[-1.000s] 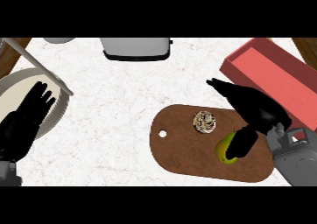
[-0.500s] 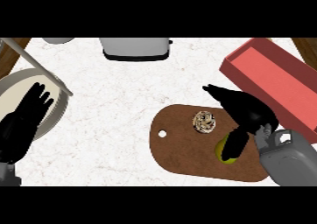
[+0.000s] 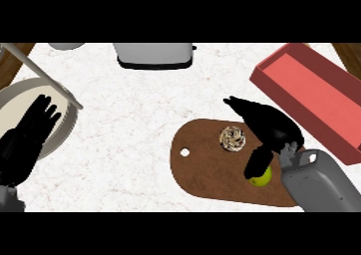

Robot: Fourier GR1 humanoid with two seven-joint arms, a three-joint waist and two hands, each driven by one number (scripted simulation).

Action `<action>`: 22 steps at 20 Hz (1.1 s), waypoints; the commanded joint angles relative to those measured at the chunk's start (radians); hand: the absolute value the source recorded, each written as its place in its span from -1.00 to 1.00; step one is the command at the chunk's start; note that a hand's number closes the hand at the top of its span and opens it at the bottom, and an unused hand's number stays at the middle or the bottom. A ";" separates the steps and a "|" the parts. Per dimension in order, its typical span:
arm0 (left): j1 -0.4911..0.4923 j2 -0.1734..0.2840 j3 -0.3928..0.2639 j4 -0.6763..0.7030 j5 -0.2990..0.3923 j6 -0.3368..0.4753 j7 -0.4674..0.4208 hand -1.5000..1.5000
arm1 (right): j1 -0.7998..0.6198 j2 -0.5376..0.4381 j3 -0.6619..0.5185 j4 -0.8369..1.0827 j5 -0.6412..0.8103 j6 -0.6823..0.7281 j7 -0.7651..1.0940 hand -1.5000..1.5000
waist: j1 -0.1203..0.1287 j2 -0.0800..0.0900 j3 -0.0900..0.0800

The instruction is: Pick the cupcake from the cutting board and place it in the cardboard box

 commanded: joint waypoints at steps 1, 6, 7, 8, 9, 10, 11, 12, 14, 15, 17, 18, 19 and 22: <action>0.075 -0.025 0.009 -0.053 -0.021 -0.013 -0.010 0.00 | 0.077 0.010 0.007 -0.124 0.041 0.039 0.021 -1.00 | -0.002 -0.002 0.000; 0.049 -0.003 0.060 0.039 -0.004 -0.099 -0.070 0.00 | -0.022 0.042 -0.039 0.099 0.114 0.026 -0.071 -1.00 | 0.003 0.001 0.000; 0.054 -0.039 0.029 -0.074 -0.033 -0.025 0.015 0.00 | -0.024 0.107 -0.004 0.067 0.138 0.049 0.012 -1.00 | 0.003 -0.001 0.000; -0.027 -0.041 0.041 0.023 -0.040 -0.034 0.011 0.00 | -0.022 0.093 -0.040 0.041 0.137 0.082 -0.013 -1.00 | -0.002 0.000 0.000; -0.028 -0.033 0.050 0.009 -0.036 -0.032 0.028 0.00 | -0.019 0.101 -0.018 0.110 0.173 0.042 -0.054 -1.00 | 0.000 0.000 0.000; -0.001 -0.025 0.073 0.044 -0.020 -0.088 -0.034 0.00 | -0.013 0.103 -0.041 0.021 0.137 0.124 0.024 -1.00 | -0.002 0.000 0.000; 0.013 -0.041 0.042 -0.024 -0.061 -0.041 0.011 0.00 | -0.020 0.145 -0.011 0.102 0.186 0.059 0.000 -1.00 | 0.001 0.000 0.000; 0.030 -0.042 0.051 -0.074 -0.040 -0.035 0.063 0.00 | 0.027 0.132 -0.009 0.057 0.197 0.065 -0.001 -1.00 | 0.000 -0.001 0.000; 0.025 -0.063 0.049 -0.019 -0.064 -0.043 0.029 0.00 | 0.017 0.144 -0.043 -0.018 0.173 0.148 0.059 -1.00 | -0.002 -0.001 0.000; 0.048 -0.045 0.054 -0.117 -0.038 -0.039 0.103 0.00 | -0.040 0.141 -0.057 0.101 0.196 0.122 0.014 -1.00 | 0.003 -0.001 0.000; -0.016 -0.067 0.053 0.036 -0.095 -0.057 -0.037 0.00 | 0.009 0.172 -0.006 0.096 0.259 0.061 0.009 -1.00 | -0.002 0.000 0.000; 0.021 -0.087 0.043 -0.029 -0.084 -0.041 0.008 0.00 | 0.017 0.161 -0.010 0.146 0.280 0.039 -0.038 -1.00 | 0.001 0.000 0.000; -0.044 -0.046 0.078 0.015 -0.063 -0.059 0.050 0.00 | -0.033 0.210 -0.021 0.152 0.274 0.073 0.020 -1.00 | 0.000 0.000 0.000; 0.001 -0.083 0.057 -0.060 -0.078 -0.041 0.066 0.00 | 0.025 0.133 -0.047 0.161 0.292 0.070 -0.093 -1.00 | 0.000 0.000 0.000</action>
